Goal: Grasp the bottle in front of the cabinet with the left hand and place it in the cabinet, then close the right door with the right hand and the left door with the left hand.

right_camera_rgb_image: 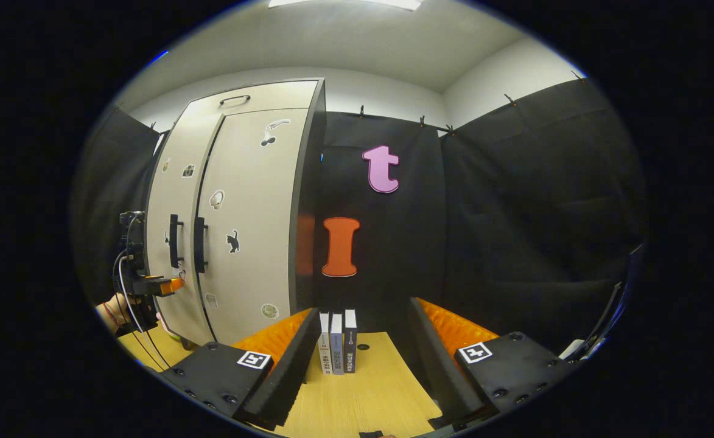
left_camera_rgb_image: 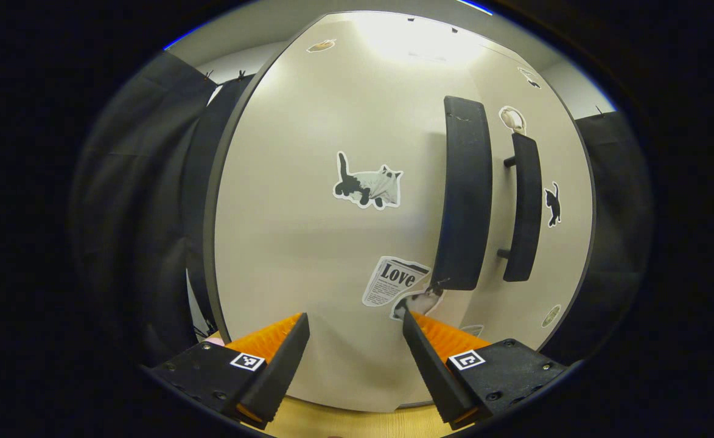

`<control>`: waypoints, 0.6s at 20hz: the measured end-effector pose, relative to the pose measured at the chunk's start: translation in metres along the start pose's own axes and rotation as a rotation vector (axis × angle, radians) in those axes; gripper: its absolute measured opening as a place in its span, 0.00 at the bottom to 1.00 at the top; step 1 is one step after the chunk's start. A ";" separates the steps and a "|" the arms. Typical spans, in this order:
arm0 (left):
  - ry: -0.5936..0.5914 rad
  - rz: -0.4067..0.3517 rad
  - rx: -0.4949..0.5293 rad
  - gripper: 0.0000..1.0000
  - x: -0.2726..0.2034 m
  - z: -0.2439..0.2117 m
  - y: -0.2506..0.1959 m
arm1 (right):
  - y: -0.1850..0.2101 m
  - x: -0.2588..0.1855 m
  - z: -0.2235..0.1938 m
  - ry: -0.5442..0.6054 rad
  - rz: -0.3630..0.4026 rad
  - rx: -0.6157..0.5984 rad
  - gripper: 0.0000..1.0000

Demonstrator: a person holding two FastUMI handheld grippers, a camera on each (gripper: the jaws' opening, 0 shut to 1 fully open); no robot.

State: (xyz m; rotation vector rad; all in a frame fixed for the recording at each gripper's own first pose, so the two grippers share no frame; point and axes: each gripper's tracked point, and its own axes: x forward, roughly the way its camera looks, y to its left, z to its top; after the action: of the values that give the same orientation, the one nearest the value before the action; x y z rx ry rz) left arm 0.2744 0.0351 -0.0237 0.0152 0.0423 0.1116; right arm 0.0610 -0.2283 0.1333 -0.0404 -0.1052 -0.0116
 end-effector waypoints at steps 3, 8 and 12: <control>0.000 0.008 0.004 0.95 0.001 0.000 0.000 | -0.004 0.003 -0.003 0.010 -0.002 -0.009 0.96; 0.020 -0.021 -0.035 0.95 -0.024 0.004 -0.012 | -0.010 0.005 -0.003 0.014 -0.003 -0.002 0.96; 0.009 -0.075 -0.063 0.95 -0.071 0.032 -0.015 | -0.005 0.009 -0.002 0.012 0.018 0.006 0.87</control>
State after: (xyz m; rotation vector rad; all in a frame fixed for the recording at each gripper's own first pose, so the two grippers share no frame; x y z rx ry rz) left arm 0.2065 0.0117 0.0111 -0.0503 0.0479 0.0380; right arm 0.0696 -0.2338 0.1319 -0.0356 -0.0933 0.0066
